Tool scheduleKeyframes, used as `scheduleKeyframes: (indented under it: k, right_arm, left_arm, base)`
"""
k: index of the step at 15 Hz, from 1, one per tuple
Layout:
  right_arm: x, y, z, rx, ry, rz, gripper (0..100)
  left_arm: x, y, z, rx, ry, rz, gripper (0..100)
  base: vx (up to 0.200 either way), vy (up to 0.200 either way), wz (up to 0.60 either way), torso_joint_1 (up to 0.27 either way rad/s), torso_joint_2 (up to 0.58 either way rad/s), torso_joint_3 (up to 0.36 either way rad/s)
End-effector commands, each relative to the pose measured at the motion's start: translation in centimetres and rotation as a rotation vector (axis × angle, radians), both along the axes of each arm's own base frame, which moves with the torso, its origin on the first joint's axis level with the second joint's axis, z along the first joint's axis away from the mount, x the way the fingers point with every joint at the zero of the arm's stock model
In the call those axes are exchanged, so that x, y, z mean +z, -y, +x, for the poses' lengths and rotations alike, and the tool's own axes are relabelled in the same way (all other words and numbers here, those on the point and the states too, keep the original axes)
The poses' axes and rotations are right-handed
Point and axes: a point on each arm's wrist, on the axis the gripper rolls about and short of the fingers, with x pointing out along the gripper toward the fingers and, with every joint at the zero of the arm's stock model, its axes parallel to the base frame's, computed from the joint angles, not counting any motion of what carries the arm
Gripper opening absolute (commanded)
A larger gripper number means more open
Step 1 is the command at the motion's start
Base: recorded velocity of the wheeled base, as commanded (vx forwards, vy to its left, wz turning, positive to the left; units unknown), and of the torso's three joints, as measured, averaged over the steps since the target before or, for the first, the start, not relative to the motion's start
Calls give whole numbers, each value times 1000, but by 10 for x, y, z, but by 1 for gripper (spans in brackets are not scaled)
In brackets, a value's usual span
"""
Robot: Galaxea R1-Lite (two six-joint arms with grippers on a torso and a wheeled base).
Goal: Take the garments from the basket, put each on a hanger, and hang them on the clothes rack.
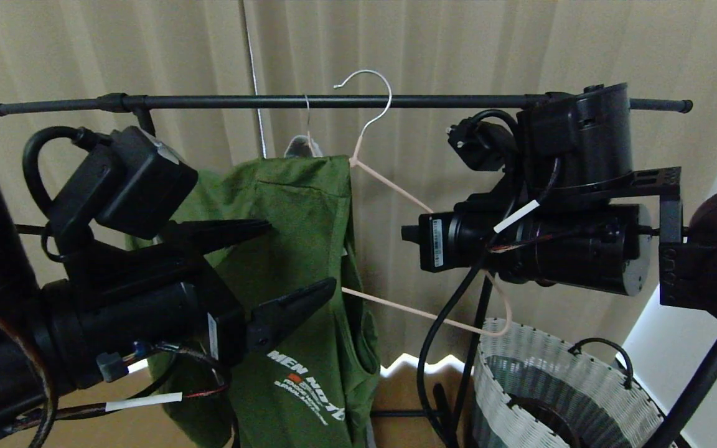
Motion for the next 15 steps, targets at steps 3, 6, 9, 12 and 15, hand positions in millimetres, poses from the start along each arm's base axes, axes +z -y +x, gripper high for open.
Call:
scheduleKeyframes:
  k: [3, 6, 9, 12, 15]
  right_arm:
    - [-1, 38, -14, -30, 50, -107, 0]
    - [-13, 56, -32, -9, 46, -185, 0]
    - [-21, 60, -37, 15, 91, -202, 0]
    - [-24, 56, -35, 42, 156, -218, 0]
    - [-21, 49, -38, 78, 184, -215, 0]
  left_arm:
    - [8, -25, -23, 18, 102, 9, 100]
    - [13, -34, -20, 40, 238, 107, 100]
    - [22, -27, -11, -10, 308, 145, 100]
    - [11, -16, 4, -30, 322, 241, 100]
    - [4, -9, 11, -43, 299, 268, 100]
  base:
    - [0, 0, 0, 0, 0, 0]
    - [0, 0, 0, 0, 0, 0]
    - [0, 0, 0, 0, 0, 0]
    - [0, 0, 0, 0, 0, 0]
    - [0, 0, 0, 0, 0, 0]
